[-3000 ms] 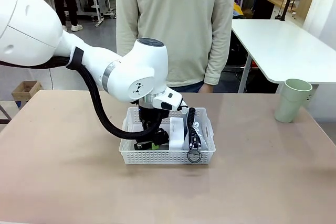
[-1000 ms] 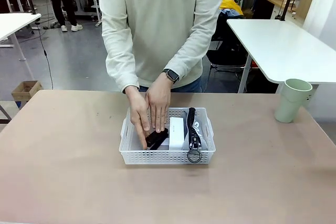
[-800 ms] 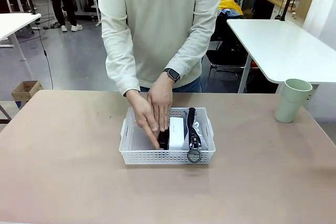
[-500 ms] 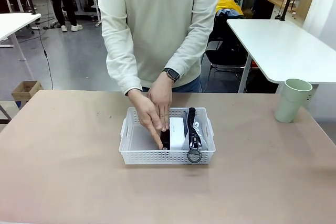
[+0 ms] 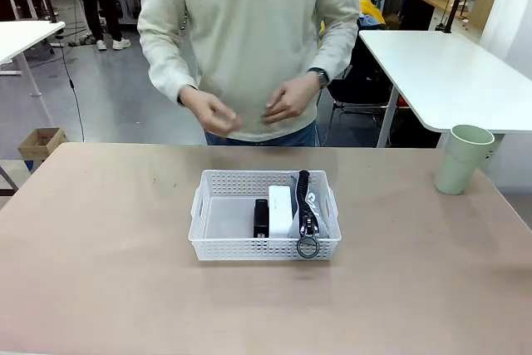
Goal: Efficiently arrange items inside the basket to fit them all.
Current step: Pick up the Reusable plastic cup and place it inside the Organizing basket.
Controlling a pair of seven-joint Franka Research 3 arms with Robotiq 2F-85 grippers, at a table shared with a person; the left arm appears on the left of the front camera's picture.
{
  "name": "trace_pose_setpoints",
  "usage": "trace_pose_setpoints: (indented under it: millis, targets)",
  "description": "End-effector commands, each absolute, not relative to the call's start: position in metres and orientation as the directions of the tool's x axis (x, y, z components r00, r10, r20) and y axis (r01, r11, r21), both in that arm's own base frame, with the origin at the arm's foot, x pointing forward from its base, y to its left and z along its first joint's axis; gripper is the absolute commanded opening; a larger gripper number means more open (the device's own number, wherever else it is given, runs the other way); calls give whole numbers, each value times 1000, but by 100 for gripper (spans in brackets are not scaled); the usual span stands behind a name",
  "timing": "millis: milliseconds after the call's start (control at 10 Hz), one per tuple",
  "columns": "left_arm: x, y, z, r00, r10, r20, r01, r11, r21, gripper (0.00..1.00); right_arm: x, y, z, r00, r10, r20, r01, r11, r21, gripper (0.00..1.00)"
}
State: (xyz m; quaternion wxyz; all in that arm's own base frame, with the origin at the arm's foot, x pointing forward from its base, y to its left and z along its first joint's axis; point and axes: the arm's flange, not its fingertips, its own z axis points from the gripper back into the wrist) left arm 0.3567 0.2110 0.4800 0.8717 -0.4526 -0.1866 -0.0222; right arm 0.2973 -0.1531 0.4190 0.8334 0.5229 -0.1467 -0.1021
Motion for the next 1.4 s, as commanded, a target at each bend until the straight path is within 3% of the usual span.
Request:
trace_pose_setpoints:
  millis: [0,400,500,600,800,900,1000,1100,1200,1300]
  targets:
    - [353,211,481,931,123,343,210,589,-780,100,298,-153,421,933,-323,157,-6,422,907,100]
    - [353,211,481,931,123,343,210,589,-780,100,297,-153,419,936,-324,138,17,432,902,100]
    - [353,211,481,931,123,343,210,589,-780,100,315,-164,412,874,-273,401,-169,604,779,100]
    - [353,211,481,931,123,343,210,589,-780,100,324,-177,401,807,-216,549,-225,747,625,100]
    - [353,211,481,931,123,343,210,589,-780,100,333,-190,372,668,-87,739,-248,911,331,100]
    - [353,211,481,931,123,343,210,589,-780,100,338,-193,358,668,-76,740,-242,918,313,100]
    - [353,211,481,931,123,343,210,589,-780,100,345,-203,352,747,-262,611,-32,904,426,100]
    - [353,211,481,931,123,343,210,589,-780,100,330,-209,394,755,-69,652,-284,862,419,100]
    - [353,211,481,931,123,343,210,589,-780,100,330,-209,394,755,-69,652,-284,862,419,100]
    - [353,211,481,931,123,343,210,589,-780,100,337,-221,375,758,-110,643,-185,909,374,100]
